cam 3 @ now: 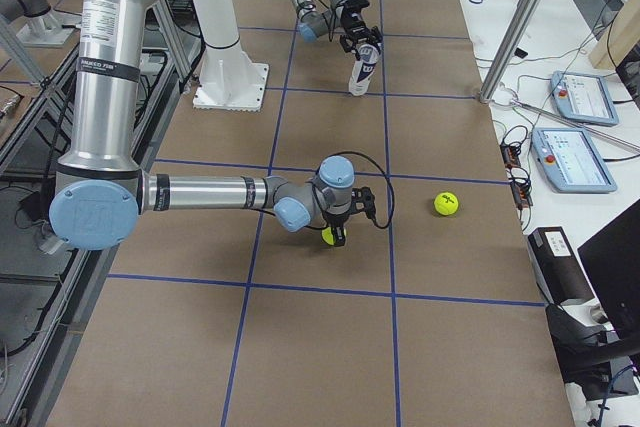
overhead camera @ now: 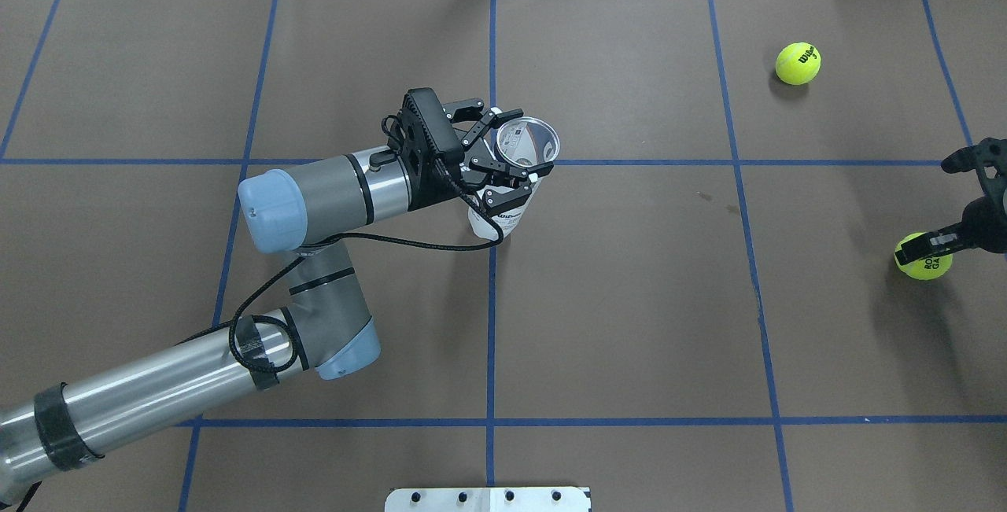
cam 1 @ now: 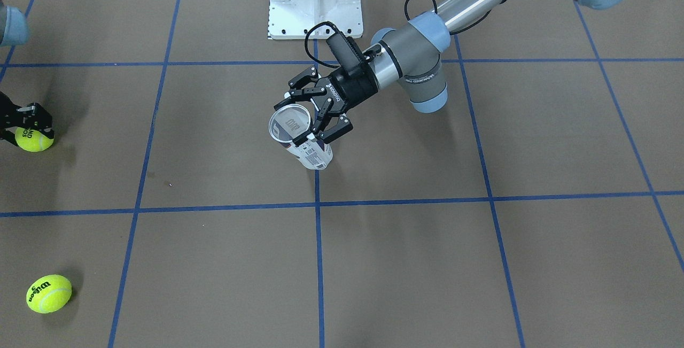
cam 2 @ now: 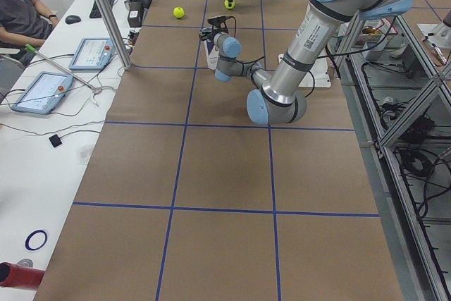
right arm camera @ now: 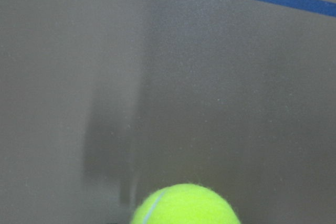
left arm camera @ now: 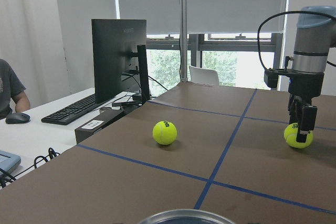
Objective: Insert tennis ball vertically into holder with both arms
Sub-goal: 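Grasp the nearer yellow tennis ball with the right gripper while the left holds the can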
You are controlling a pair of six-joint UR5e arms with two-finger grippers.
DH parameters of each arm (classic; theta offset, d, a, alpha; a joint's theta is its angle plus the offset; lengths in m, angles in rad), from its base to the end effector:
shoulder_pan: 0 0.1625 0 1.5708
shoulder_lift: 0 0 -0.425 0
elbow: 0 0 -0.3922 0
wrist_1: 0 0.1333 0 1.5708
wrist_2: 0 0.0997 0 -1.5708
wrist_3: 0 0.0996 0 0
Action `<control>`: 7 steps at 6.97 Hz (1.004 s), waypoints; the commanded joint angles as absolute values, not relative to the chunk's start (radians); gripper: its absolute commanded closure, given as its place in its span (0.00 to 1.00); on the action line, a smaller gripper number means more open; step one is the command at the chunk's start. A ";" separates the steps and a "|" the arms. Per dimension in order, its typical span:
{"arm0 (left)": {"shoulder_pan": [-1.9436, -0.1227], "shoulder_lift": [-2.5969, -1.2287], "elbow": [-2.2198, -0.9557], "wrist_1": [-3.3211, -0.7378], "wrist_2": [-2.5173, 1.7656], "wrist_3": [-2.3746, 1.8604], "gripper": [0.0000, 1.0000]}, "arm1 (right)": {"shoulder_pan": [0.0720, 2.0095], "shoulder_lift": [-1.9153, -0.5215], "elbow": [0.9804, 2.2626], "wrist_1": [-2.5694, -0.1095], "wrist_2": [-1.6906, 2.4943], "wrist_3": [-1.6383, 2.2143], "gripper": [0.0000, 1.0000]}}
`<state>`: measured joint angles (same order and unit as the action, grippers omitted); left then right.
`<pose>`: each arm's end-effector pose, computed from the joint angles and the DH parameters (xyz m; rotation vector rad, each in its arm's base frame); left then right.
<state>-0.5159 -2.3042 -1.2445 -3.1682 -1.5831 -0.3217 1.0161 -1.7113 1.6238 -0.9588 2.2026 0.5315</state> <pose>0.5378 -0.4568 0.1906 1.5683 1.3003 0.4783 -0.1778 -0.4283 0.6372 0.1150 -0.7904 -0.1876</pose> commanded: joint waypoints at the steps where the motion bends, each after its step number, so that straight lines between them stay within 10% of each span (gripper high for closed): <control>1: -0.514 -2.301 -1.238 -3.220 -1.582 -0.340 0.27 | 1.017 -1.703 1.634 -0.959 2.207 0.535 1.00; 7: -0.419 -2.304 -1.169 -3.483 -1.410 -0.341 0.23 | 1.016 -1.446 1.692 -0.976 2.296 0.952 1.00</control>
